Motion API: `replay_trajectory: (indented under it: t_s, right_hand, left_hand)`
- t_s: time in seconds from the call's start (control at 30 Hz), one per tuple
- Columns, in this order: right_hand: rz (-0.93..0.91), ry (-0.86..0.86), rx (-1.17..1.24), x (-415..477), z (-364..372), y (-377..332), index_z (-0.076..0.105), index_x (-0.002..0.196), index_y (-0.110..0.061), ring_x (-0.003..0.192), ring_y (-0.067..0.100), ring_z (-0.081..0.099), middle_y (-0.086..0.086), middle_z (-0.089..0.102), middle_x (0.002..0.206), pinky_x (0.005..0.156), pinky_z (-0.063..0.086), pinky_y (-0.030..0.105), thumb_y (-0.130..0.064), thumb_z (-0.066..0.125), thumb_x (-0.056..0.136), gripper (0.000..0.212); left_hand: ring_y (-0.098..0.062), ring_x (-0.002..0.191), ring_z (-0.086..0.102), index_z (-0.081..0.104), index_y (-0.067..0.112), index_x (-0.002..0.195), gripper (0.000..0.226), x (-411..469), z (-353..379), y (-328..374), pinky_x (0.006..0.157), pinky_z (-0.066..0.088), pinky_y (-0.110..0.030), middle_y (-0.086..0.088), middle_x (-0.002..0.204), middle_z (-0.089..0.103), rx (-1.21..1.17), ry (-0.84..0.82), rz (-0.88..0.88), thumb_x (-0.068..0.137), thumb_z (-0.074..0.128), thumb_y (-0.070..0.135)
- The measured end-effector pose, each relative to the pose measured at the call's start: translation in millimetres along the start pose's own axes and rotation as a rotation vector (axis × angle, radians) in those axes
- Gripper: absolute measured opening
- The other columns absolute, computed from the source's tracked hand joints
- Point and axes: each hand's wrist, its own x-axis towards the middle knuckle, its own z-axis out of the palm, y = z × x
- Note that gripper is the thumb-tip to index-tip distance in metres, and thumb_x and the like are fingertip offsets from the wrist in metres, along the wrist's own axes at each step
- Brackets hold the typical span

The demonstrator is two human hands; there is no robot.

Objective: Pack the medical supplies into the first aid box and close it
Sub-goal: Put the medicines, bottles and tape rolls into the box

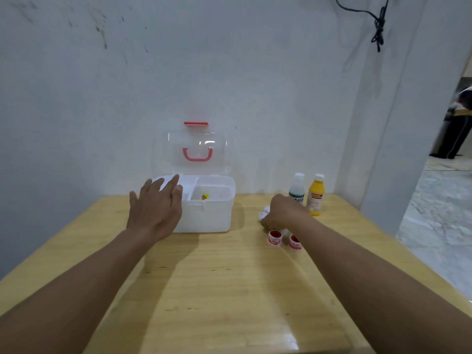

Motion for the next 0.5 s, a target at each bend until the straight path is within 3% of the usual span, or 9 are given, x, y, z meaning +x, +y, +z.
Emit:
replay_trajectory:
  t_s: [0.17,0.27,0.37,0.5]
  right_hand:
    - [-0.011,0.031,0.035,-3.6,-9.3,-1.3,0.045,0.092,-0.015,0.079,0.020,0.058,-0.002,0.052,0.077,0.059,0.042,0.029,-0.039,0.066,0.084,0.032]
    - [-0.045,0.084,0.089,-0.4,-26.7,-4.2,0.046,0.088,-0.015,0.075,0.019,0.057,-0.001,0.053,0.079,0.055,0.039,0.029,-0.040,0.067,0.082,0.033]
    - [-0.155,0.146,0.176,2.9,-46.4,-13.5,0.059,0.094,-0.013,0.084,0.024,0.062,0.004,0.063,0.089,0.060,0.044,0.031,-0.039,0.071,0.077,0.033]
    - [-0.366,0.105,0.263,5.3,-64.5,-40.3,0.066,0.110,-0.020,0.081,0.015,0.060,0.001,0.066,0.103,0.061,0.045,0.028,-0.031,0.075,0.077,0.035]
  left_hand:
    - [-0.024,0.148,0.015,0.030,0.034,0.150,0.055,7.4,-1.9,-6.7,0.117,0.010,-0.057,-0.005,0.156,0.034,-0.017,0.015,0.012,0.099,0.015,0.047]
    - [-0.024,0.149,0.011,0.029,0.035,0.151,0.055,8.5,-2.7,-9.2,0.117,0.006,-0.058,-0.005,0.157,0.031,0.039,-0.009,0.023,0.100,0.013,0.047]
    - [-0.025,0.150,0.003,0.026,0.037,0.151,0.056,5.6,-1.1,-10.0,0.115,-0.003,-0.060,-0.004,0.159,0.026,0.151,-0.035,0.049,0.099,0.008,0.049]
    - [-0.025,0.150,0.001,0.025,0.038,0.151,0.057,5.5,-0.1,-10.8,0.116,-0.004,-0.061,-0.004,0.160,0.024,0.116,-0.045,0.040,0.099,0.007,0.050]
